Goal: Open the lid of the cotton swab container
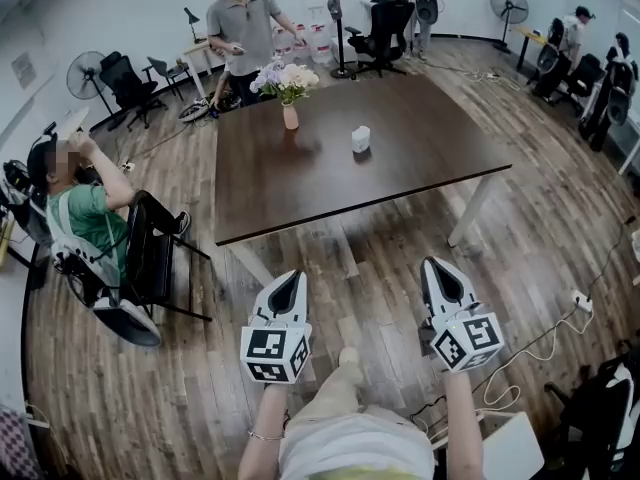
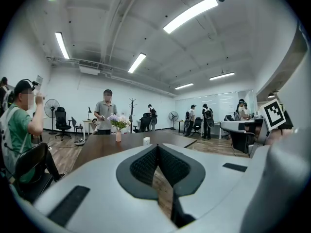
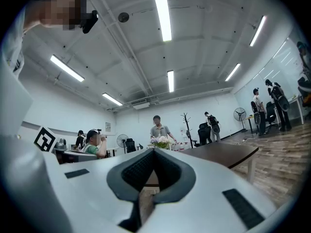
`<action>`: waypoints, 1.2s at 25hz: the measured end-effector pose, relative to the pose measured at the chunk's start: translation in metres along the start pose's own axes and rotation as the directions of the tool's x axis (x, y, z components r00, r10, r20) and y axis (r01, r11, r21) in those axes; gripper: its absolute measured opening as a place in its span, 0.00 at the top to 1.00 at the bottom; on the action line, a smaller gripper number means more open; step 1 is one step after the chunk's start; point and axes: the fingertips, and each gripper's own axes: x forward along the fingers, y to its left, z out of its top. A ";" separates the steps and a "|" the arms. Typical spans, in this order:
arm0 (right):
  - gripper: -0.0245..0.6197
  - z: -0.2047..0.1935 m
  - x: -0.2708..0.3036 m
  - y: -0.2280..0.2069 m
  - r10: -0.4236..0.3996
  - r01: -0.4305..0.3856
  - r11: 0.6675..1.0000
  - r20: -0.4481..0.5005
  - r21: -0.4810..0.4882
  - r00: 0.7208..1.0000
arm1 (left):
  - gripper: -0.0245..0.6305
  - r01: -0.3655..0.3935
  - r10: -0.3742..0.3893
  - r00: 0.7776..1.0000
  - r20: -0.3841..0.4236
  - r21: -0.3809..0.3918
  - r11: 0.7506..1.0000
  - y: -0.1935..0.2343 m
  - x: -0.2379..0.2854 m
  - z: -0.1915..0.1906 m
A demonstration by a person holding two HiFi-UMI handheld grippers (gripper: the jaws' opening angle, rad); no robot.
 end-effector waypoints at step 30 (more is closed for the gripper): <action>0.93 -0.018 0.213 -0.116 -0.064 0.065 0.997 -0.034 0.048 0.997 | 0.93 0.066 -0.066 0.997 -0.040 0.003 0.998 0.081 0.235 0.025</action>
